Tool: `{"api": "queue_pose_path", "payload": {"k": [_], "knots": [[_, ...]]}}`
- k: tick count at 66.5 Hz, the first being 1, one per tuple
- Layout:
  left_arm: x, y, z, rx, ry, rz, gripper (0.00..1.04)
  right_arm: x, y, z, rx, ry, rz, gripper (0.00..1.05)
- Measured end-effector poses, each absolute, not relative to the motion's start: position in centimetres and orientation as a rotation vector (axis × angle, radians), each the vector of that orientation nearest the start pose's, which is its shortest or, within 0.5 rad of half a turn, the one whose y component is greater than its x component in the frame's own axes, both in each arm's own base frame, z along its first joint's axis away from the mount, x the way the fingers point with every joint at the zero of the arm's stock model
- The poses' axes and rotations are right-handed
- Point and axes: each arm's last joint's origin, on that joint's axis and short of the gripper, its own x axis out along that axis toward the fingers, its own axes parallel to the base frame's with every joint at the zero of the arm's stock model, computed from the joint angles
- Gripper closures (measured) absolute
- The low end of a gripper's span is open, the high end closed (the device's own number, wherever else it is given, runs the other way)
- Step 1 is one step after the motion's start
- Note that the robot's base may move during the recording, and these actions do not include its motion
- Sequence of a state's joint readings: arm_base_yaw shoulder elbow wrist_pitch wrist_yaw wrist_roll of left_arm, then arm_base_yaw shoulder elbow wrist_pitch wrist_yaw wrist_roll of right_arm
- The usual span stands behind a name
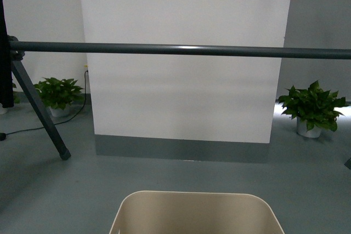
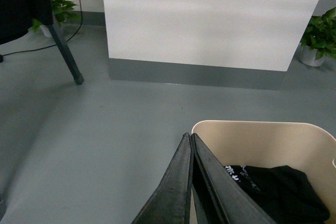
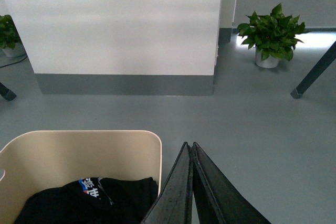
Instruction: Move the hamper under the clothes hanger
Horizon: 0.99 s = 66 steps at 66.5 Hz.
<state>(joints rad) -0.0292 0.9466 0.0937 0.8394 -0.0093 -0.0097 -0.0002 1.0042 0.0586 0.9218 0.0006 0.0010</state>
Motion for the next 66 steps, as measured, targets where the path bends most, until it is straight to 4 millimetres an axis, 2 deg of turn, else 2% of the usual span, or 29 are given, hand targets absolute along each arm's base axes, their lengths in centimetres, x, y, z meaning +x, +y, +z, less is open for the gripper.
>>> {"api": "queue_pose_path", "payload": {"k": [9,43,66], "knots": [[15.6,0.0,16.1,-0.009,0.021,0.000,1.01,15.5,0.0,16.3,0.001,0.012,0.000,1.03],[12.7,0.0,17.2,-0.008,-0.015,-0.002,1.01,12.6,0.0,16.7,0.001,-0.003,0.000,1.03],[11.7,0.0,17.3,-0.007,-0.020,-0.002,1.01,11.6,0.0,16.9,0.001,-0.008,0.000,1.03]]}}
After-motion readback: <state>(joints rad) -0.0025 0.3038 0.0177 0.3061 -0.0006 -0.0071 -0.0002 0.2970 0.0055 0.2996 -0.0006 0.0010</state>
